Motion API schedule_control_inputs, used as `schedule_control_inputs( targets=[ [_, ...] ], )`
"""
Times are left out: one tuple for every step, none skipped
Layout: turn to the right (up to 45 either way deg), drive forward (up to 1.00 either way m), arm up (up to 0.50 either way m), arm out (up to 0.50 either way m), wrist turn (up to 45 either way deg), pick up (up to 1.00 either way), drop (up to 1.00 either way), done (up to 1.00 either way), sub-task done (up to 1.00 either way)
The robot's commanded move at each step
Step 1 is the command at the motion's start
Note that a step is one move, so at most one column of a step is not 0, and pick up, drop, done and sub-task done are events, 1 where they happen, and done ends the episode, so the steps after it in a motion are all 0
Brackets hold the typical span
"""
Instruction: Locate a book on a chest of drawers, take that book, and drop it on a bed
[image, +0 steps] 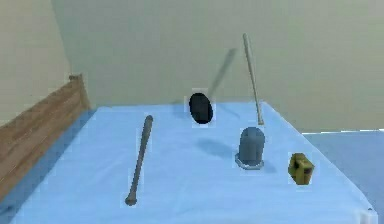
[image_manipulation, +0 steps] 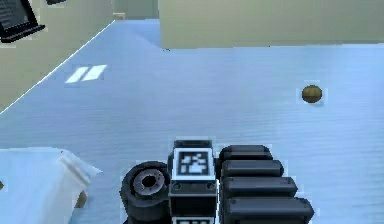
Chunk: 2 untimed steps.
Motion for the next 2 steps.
schedule_control_inputs(
  targets=[
    [0.0, 0.35, 0.0, 0.0, 0.0, 0.0, 0.0, 0.0, 0.0],
    [-3.0, 0.0, 0.0, 0.0, 0.0, 0.0, 0.0, 0.0, 0.0]
  ],
)
